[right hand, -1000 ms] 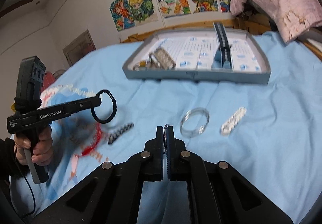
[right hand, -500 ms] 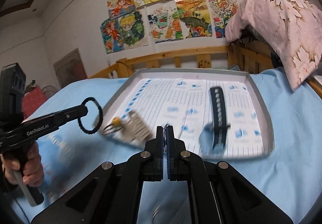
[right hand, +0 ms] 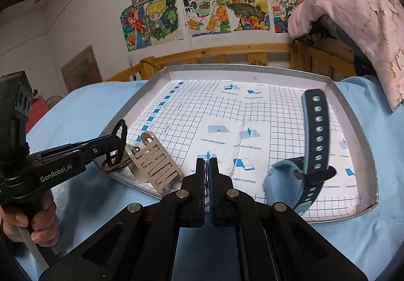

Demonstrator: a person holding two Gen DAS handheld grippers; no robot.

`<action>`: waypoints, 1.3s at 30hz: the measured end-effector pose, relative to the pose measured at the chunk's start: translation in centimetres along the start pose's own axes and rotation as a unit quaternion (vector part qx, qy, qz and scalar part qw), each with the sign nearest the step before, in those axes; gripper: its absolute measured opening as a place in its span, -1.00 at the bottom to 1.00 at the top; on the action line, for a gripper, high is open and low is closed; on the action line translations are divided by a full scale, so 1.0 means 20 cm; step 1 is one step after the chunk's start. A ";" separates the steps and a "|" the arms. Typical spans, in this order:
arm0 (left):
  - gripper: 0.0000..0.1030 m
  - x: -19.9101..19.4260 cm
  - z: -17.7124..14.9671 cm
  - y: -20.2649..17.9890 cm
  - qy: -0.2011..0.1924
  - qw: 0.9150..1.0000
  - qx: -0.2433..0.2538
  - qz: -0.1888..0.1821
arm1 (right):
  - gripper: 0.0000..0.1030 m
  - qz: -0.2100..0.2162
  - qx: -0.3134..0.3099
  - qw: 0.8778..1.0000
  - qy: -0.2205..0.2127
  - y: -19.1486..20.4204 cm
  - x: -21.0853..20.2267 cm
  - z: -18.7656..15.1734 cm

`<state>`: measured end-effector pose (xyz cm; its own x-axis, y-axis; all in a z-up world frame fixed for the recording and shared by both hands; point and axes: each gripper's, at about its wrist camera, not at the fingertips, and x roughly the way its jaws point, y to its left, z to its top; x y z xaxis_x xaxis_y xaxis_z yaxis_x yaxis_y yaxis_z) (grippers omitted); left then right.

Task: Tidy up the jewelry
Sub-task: 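Carry the hair tie and silver ring into the grey tray and open both tools, then withdraw both tools from the tray back over the bed cover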

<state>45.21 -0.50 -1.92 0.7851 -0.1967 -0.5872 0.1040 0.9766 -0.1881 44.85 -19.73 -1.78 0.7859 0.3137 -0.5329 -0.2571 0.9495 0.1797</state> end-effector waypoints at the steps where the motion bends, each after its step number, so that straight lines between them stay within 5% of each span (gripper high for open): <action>1: -0.88 0.00 0.00 0.00 0.002 1.000 0.000 0.002 | -0.94 -0.001 0.001 1.000 0.002 -0.01 0.00 0.00; 5: -0.74 0.00 0.00 0.00 0.000 1.000 0.003 0.007 | -0.93 -0.005 0.004 1.000 0.007 -0.03 0.00 0.00; 7: -0.46 -0.01 0.00 0.00 -0.003 1.000 0.003 0.009 | -0.93 -0.008 0.002 1.000 0.007 -0.04 -0.01 -0.01; 9: 0.06 -0.04 0.00 0.01 -0.014 1.000 -0.007 0.010 | -0.92 -0.011 0.002 1.000 0.007 -0.04 -0.03 -0.01; 13: 0.16 -0.10 0.01 0.01 -0.036 0.999 -0.015 0.013 | -0.83 -0.018 0.006 1.000 0.002 -0.06 -0.07 -0.01; 16: 0.64 -0.19 0.00 0.00 -0.066 0.997 -0.013 0.026 | -0.62 -0.024 0.001 0.999 -0.028 -0.05 -0.17 -0.01; 18: 0.96 -0.27 -0.01 0.00 -0.100 0.994 -0.012 0.036 | -0.20 -0.028 -0.003 0.998 -0.051 -0.04 -0.25 -0.01; 27: 1.00 -0.63 -0.08 -0.04 -0.159 0.987 -0.009 0.031 | 0.62 -0.038 -0.020 0.989 -0.138 0.06 -0.68 -0.04; 39: 1.00 -1.06 -0.32 -0.09 -0.203 0.979 0.016 0.028 | 0.82 -0.041 -0.013 0.981 -0.189 0.16 -1.14 -0.15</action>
<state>24.47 1.30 5.89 0.9676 -0.0975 -0.2330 0.0670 0.9885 -0.1358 24.36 -23.82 8.54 0.9555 0.2171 -0.1995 -0.1947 0.9727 0.1260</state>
